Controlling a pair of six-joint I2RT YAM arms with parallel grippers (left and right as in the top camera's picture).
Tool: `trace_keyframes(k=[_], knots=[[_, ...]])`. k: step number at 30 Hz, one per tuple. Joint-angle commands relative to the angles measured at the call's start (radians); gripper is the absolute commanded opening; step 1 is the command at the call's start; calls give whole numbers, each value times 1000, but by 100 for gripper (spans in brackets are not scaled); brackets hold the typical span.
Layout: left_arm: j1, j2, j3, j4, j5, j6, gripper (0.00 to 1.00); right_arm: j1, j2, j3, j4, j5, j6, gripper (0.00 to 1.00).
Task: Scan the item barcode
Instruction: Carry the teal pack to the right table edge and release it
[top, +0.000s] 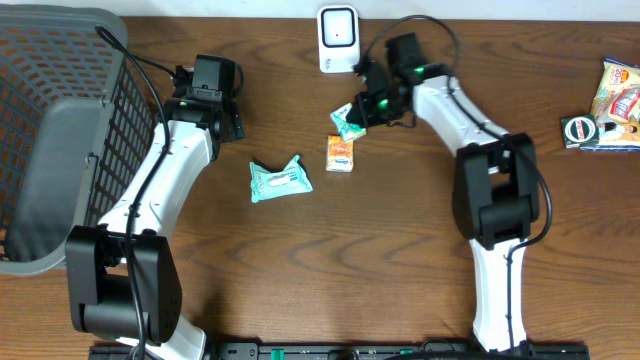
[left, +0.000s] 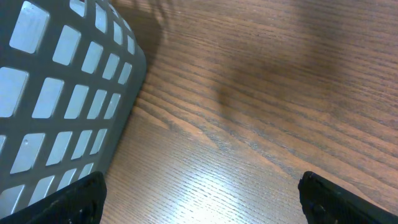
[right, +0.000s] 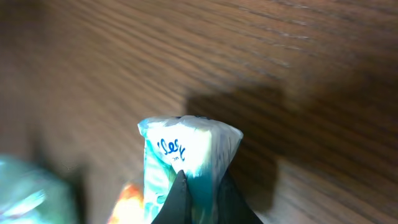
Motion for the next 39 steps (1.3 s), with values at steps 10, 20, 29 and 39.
trace_keyframes(k=[10, 20, 29, 39], knots=[[1, -4, 12, -3, -14, 5, 98, 156, -57, 73, 386, 881, -269, 1], [1, -4, 12, -3, -14, 5, 98, 135, -49, 73, 739, 598, -495, 1], [1, -4, 12, -3, -14, 5, 98, 121, 11, 73, 829, 571, -551, 1], [1, -4, 12, -3, -14, 5, 98, 113, 15, 72, 820, 616, -546, 1]])
